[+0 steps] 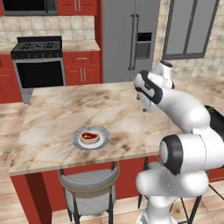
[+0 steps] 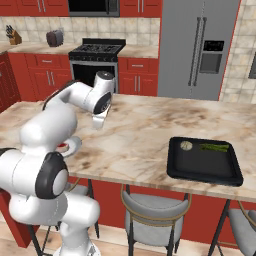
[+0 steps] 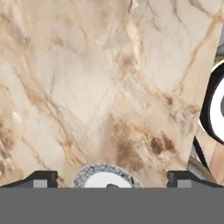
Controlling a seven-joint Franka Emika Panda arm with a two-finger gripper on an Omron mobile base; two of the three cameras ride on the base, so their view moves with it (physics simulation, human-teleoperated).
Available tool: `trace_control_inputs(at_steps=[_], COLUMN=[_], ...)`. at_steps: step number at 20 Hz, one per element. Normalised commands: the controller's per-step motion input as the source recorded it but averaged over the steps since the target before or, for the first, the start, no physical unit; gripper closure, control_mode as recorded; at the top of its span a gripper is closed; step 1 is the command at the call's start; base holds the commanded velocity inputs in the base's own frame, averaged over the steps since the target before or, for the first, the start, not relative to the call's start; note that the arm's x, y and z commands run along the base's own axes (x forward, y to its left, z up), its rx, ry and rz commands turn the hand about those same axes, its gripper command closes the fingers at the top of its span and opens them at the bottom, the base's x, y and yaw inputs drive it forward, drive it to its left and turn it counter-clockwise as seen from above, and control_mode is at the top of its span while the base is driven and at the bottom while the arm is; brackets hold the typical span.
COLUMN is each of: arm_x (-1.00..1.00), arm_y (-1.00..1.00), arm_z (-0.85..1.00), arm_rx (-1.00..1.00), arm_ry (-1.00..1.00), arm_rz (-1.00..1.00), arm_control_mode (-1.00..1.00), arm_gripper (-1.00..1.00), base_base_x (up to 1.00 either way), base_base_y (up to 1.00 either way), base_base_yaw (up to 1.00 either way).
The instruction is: Create a steak meal by picking up the steak and asparagus from the tray and placing them on the plate. Leave the dumpling on the tray.
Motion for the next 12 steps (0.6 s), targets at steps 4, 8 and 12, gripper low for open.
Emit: trace_control_inputs(at_steps=[4, 8, 12], arm_x=[0.0, -0.01, -0.01], arm_y=[-1.0, -1.0, -1.0], arm_z=[0.0, -0.13, -0.18], arm_rx=[-0.08, -0.19, -0.26], arm_ry=[0.0, 0.0, 0.0], arm_rz=[0.07, 0.07, 0.04], arm_control_mode=[-1.0, -1.0, -1.0], arm_gripper=[-1.0, -1.0, -1.0], base_base_x=[0.0, 0.0, 0.0], base_base_y=[0.0, 0.0, 0.0], base_base_yaw=[0.0, 0.0, 0.0])
